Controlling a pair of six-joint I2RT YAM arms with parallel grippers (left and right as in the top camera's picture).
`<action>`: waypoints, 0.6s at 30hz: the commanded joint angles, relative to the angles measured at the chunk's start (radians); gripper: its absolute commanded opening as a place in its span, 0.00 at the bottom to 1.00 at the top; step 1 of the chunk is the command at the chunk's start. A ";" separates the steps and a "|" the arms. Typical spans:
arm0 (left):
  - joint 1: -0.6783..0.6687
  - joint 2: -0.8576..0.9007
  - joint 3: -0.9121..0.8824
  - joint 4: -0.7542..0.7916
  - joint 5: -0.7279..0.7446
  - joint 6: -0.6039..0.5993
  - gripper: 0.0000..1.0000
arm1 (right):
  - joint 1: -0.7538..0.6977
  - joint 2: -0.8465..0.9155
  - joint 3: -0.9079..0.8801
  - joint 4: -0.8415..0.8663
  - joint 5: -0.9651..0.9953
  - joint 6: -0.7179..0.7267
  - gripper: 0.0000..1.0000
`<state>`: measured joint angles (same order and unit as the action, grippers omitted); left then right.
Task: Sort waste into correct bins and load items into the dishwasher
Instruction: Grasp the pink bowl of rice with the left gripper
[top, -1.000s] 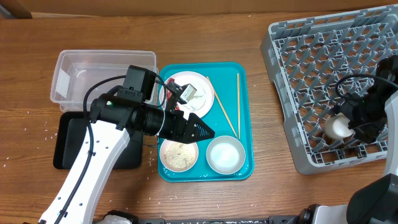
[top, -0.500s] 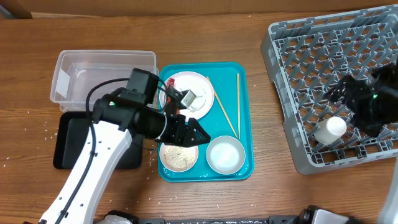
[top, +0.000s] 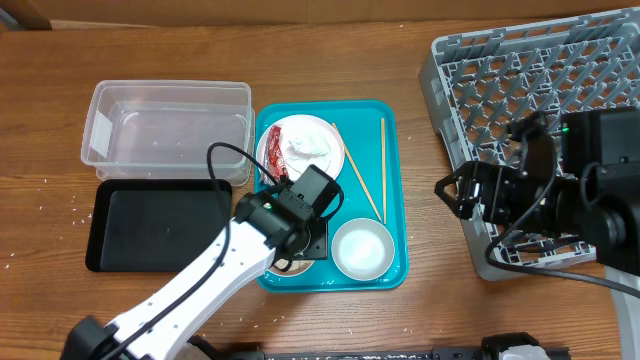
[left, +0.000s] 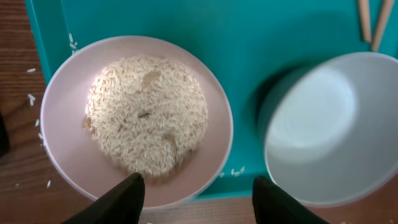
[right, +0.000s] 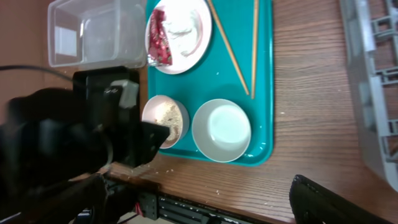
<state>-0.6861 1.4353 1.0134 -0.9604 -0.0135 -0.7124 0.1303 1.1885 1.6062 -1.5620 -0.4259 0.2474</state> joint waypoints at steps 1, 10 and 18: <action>-0.001 0.069 -0.018 0.092 -0.033 -0.074 0.55 | 0.036 -0.008 0.014 0.012 -0.006 0.015 0.96; 0.000 0.246 -0.018 0.185 -0.008 -0.078 0.06 | 0.040 -0.008 0.010 0.007 -0.006 0.014 0.96; 0.005 0.164 0.052 0.074 0.014 -0.076 0.04 | 0.040 -0.008 0.010 0.007 -0.006 0.014 0.96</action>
<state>-0.6868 1.6592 1.0168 -0.8421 -0.0250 -0.7834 0.1654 1.1885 1.6062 -1.5574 -0.4294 0.2615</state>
